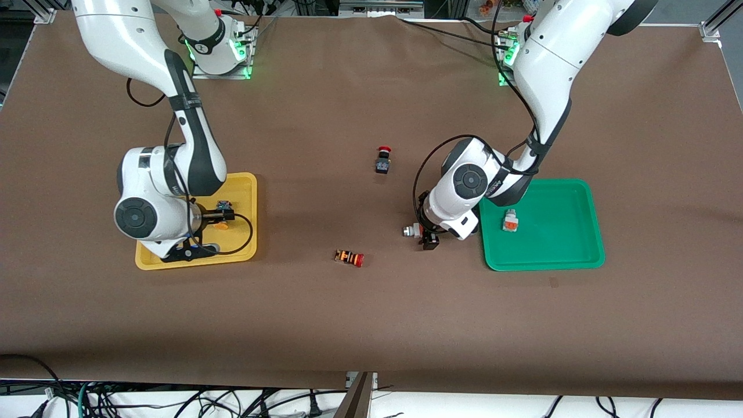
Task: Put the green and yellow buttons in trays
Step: 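Lower and release the yellow button in the tray while the left gripper lifts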
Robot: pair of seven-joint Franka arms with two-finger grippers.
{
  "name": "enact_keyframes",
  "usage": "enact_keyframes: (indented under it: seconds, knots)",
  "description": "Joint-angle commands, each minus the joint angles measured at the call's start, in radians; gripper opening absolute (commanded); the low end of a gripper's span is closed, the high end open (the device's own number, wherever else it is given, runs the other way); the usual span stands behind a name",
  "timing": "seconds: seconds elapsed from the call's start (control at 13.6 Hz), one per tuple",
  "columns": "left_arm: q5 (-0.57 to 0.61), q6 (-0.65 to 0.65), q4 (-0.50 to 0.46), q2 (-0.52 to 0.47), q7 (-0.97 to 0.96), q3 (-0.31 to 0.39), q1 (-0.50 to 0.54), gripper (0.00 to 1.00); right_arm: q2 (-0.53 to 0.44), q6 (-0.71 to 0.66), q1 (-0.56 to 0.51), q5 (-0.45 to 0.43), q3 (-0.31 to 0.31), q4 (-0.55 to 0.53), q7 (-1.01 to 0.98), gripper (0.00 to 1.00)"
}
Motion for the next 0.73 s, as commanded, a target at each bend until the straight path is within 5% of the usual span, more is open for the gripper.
enact_keyframes:
  seconds: [0.0, 0.22, 0.66]
  knots:
    - [0.028, 0.033, 0.004, 0.007, -0.039, 0.006, -0.007, 0.22, -0.016, -0.033, -0.033, 0.011, 0.021, 0.015, -0.006, 1.0]
    - [0.028, 0.025, 0.004, -0.001, -0.033, 0.004, 0.003, 0.13, -0.091, -0.071, -0.183, -0.007, 0.165, 0.015, -0.006, 1.0]
    - [0.03, -0.158, 0.015, -0.105, 0.059, 0.021, 0.036, 0.12, -0.272, -0.137, -0.294, -0.05, 0.235, -0.004, -0.018, 1.0]
